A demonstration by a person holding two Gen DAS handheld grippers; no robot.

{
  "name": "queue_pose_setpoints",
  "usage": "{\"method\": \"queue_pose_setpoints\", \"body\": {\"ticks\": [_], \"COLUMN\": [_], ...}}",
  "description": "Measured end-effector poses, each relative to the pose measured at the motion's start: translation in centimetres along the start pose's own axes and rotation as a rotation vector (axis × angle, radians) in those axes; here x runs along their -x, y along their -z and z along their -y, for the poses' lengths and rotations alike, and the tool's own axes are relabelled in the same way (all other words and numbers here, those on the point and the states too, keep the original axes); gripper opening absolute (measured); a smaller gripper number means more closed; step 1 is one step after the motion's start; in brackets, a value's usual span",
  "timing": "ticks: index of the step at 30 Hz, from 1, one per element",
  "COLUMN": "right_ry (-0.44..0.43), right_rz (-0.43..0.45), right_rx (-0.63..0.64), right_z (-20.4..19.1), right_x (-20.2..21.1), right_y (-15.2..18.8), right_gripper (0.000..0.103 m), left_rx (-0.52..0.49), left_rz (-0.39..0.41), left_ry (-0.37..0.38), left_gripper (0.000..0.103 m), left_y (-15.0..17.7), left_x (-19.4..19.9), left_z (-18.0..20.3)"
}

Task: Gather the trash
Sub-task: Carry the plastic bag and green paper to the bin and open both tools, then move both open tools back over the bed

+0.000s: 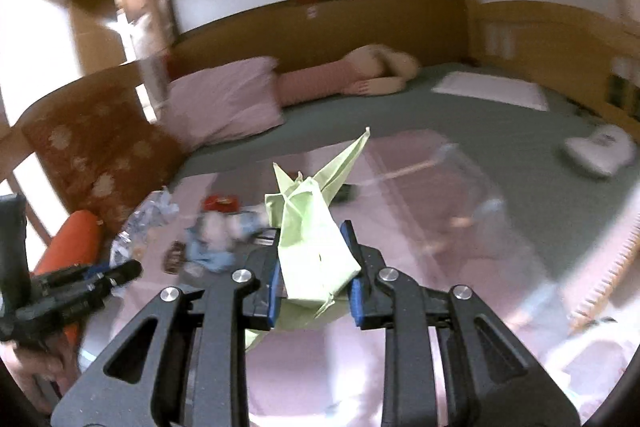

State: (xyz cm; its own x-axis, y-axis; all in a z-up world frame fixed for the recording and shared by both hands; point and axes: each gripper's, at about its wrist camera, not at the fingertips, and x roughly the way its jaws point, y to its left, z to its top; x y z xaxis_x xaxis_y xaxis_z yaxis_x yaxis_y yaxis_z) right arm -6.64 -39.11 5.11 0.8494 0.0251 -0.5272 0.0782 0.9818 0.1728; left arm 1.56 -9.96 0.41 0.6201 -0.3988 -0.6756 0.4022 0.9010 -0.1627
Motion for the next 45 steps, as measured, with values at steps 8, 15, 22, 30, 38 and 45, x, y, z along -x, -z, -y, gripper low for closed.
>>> {"method": "queue_pose_setpoints", "body": {"ticks": [8,15,22,30,38,45], "right_ry": [0.3,0.415,0.357,0.179,-0.059,-0.103], "right_rz": [-0.102,-0.026,0.239,0.191,0.144,0.051], "right_rx": [-0.095,-0.228,-0.269,-0.134,-0.028,0.057], "right_z": [12.6,17.8,16.4,8.0,-3.9,-9.9], "right_x": [9.0,15.4,20.2,11.8,0.9,-7.5], "right_y": [5.8,6.7,3.2,1.4,-3.5,-4.2], "right_gripper": [0.027,0.084,0.095,0.095,0.095,0.096], "left_rx": [-0.194,-0.416,-0.458,-0.262,0.052,0.203], "left_rz": [-0.144,-0.229,-0.274,-0.135,0.013,0.088], "left_ry": [0.383,0.559,0.629,0.367,-0.048,-0.177], "left_gripper": [0.026,0.026,0.099,0.099,0.099,0.099], "left_y": [1.4,4.7,6.0,2.3,-2.0,-2.3], "left_x": [-1.8,-1.6,-2.1,-2.3,1.3,5.8], "left_z": [14.9,28.1,30.9,18.5,0.4,-9.8]}}
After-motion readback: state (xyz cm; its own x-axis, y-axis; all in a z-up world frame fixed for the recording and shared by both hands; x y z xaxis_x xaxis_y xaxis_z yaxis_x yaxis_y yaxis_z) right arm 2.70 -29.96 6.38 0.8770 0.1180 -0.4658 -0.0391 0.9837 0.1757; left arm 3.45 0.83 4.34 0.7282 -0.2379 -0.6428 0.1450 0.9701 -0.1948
